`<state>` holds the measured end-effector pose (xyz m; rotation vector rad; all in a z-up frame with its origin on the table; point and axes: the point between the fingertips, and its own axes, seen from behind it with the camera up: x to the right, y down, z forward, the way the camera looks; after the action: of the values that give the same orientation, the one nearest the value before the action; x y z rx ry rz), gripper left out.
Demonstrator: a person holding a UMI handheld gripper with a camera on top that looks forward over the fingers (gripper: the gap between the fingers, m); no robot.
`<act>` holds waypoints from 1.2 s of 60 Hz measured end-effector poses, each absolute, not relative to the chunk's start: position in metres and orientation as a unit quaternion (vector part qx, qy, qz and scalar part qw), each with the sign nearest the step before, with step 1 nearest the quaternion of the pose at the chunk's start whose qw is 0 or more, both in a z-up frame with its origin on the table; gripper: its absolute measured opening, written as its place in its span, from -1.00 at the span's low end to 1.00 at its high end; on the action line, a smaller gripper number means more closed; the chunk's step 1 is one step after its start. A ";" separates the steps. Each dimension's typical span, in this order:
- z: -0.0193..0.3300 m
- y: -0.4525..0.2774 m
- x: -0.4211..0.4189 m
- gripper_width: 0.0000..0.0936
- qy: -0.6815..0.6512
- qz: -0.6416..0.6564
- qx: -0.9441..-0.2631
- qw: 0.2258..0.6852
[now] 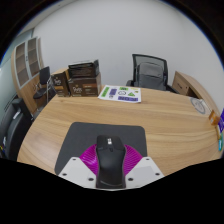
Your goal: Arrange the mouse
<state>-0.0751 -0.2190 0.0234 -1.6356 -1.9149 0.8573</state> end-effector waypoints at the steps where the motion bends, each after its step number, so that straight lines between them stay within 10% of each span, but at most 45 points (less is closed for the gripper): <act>1: 0.019 -0.221 -0.075 -0.40 -0.700 0.311 -0.597 0.239; 19: -0.008 -0.222 -0.068 0.02 -0.701 0.290 -0.596 0.261; 25: -0.006 -0.219 -0.064 0.88 -0.700 0.282 -0.603 0.260; 56: 0.249 -0.122 0.122 0.83 -0.638 0.286 -0.635 0.329; 72: 0.313 -0.104 0.237 0.83 -0.610 0.292 -0.654 0.339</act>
<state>0.2373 -0.1036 0.3129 -1.7022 -1.5882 0.7613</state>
